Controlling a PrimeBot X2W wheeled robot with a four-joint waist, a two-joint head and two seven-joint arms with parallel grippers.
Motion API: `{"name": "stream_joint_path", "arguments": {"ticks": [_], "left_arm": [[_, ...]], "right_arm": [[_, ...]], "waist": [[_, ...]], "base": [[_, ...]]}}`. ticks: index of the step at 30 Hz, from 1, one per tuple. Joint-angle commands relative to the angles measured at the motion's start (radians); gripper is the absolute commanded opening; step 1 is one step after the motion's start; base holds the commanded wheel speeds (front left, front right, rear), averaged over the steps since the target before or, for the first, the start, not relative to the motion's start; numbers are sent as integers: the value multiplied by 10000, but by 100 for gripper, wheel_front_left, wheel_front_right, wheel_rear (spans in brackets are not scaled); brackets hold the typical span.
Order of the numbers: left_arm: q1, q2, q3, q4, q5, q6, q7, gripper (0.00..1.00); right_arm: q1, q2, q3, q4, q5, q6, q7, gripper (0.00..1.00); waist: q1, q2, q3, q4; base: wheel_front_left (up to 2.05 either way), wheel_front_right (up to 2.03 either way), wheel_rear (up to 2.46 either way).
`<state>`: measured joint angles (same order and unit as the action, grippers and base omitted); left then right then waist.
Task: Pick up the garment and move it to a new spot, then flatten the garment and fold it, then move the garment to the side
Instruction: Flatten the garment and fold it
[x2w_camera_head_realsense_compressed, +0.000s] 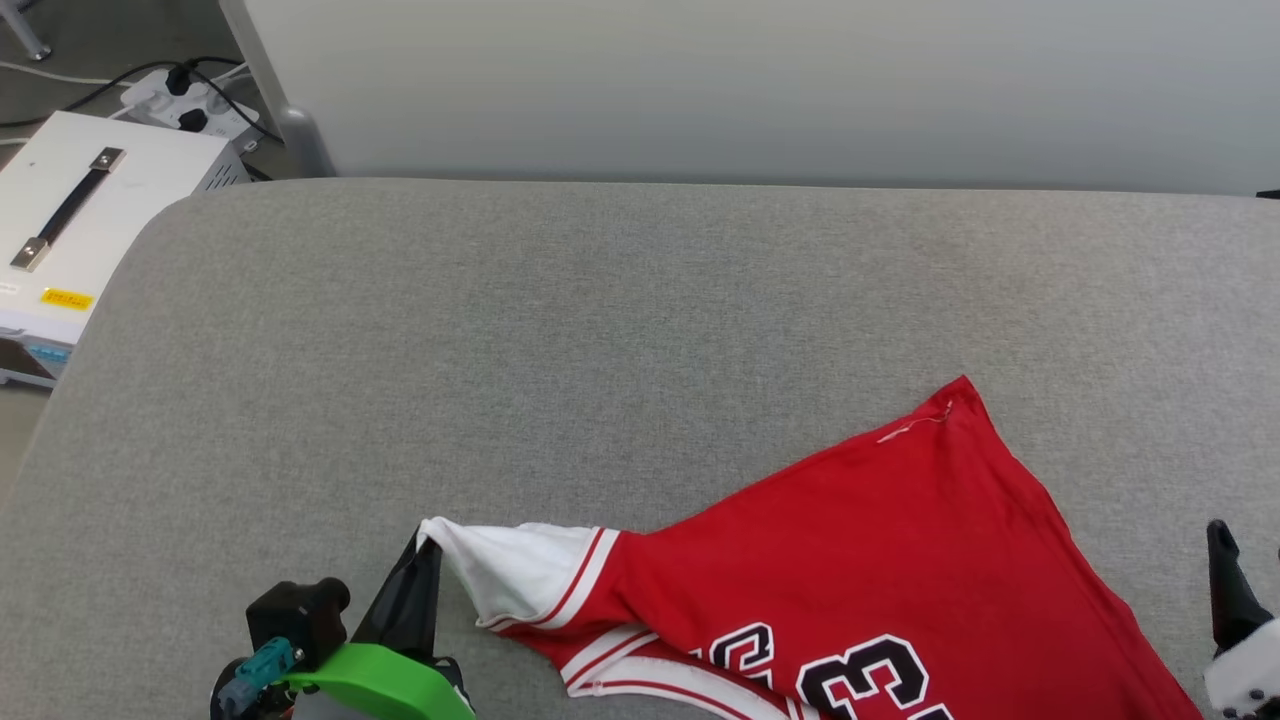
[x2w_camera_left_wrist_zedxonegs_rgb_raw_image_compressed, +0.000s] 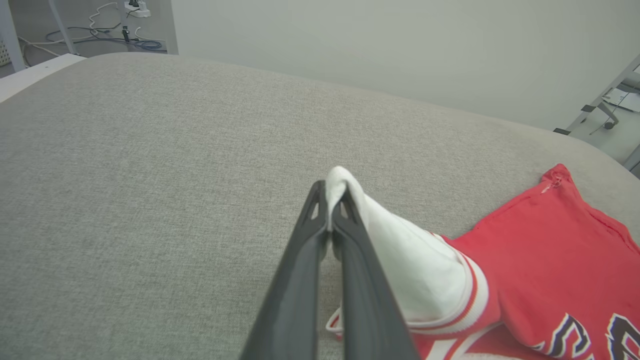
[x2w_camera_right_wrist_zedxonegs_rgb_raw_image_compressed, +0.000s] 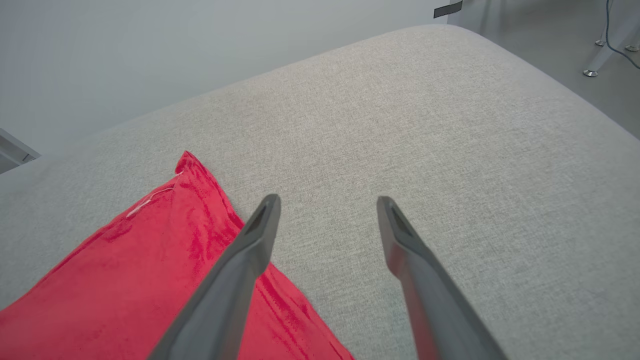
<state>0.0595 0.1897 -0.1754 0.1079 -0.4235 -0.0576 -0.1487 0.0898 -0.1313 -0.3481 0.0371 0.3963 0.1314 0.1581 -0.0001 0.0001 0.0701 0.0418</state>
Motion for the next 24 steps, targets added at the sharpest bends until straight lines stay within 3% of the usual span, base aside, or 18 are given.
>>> {"name": "stream_joint_path", "arguments": {"ticks": [1,4,7,16,24], "left_arm": [[-71,-19,-61,-40,-85,-48,-21,0],[-376,-77,-211,-50,-36,-109,-92,0],[-767,-151,-348,-50,8,-176,-207,0],[-1910,-413,-834,228,78,-406,-559,0],[-2622,-600,-1140,417,45,-540,-846,0]], "right_arm": [[-394,-171,225,234,41,-7,-147,100],[-1115,-733,835,757,244,-7,115,100],[-1992,-1323,1431,1179,425,-7,1080,100],[-4509,-2874,3508,1933,1072,-7,5178,100],[-5818,-3550,4854,2740,1347,-7,6234,100]], "waist": [[1,-1,86,163],[1,-1,353,478],[1,-1,698,716],[1,-1,1790,1416],[1,-1,2679,1855]], "base": [[0,0,0],[0,0,0],[0,0,0],[0,0,0],[0,0,0]]}}
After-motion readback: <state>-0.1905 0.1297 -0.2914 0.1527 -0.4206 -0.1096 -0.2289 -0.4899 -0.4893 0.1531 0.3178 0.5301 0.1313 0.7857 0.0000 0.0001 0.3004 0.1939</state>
